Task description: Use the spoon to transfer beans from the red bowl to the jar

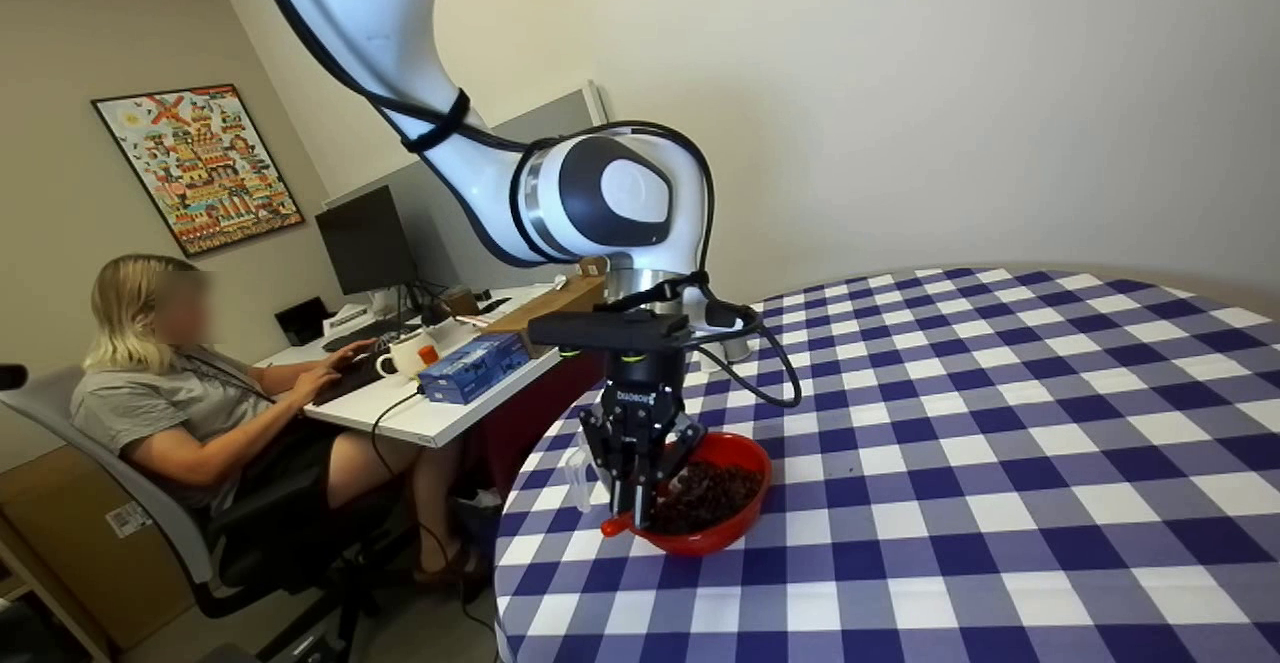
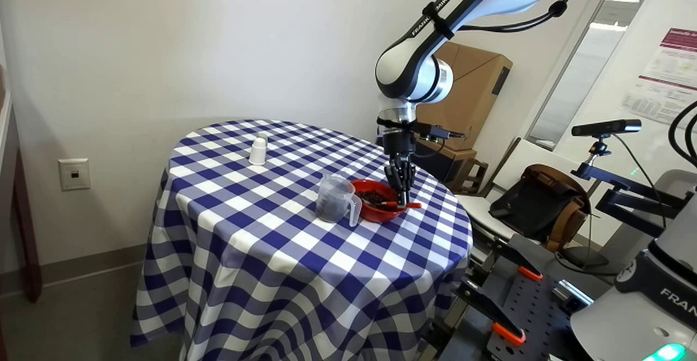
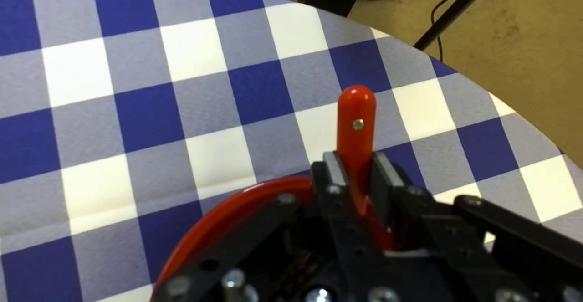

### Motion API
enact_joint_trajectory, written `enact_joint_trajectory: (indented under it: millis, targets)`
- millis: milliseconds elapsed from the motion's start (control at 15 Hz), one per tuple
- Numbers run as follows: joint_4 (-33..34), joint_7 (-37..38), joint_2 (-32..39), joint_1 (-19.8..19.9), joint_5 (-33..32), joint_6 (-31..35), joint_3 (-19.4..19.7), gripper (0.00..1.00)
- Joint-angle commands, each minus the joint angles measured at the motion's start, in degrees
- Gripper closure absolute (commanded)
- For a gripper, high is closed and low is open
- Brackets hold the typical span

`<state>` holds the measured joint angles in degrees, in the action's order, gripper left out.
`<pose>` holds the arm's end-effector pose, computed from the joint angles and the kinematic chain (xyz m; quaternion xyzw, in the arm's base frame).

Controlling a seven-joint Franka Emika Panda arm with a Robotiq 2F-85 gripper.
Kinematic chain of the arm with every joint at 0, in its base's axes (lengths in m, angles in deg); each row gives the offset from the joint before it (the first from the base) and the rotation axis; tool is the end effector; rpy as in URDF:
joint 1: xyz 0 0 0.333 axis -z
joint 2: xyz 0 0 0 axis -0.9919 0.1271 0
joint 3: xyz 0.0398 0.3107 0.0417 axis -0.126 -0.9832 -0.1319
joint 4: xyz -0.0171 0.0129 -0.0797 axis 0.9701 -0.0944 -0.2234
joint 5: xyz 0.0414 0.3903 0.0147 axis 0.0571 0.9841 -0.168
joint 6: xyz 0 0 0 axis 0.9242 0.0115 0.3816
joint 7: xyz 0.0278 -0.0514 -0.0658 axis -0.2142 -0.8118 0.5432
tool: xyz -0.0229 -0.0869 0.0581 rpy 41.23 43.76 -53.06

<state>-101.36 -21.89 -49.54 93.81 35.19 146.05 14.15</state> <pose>0.5017 -0.1101 0.1164 -0.9624 -0.0224 0.2656 0.0529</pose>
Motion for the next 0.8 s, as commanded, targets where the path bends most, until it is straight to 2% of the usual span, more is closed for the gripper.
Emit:
enact_joint_trajectory:
  millis: [0,733]
  targets:
    - [-0.28,-2.36,-0.59,0.73,1.83,0.64,-0.17,0.94]
    - [-3.36,-3.23,-6.01,-0.08,1.19,1.61,-0.43,0.94]
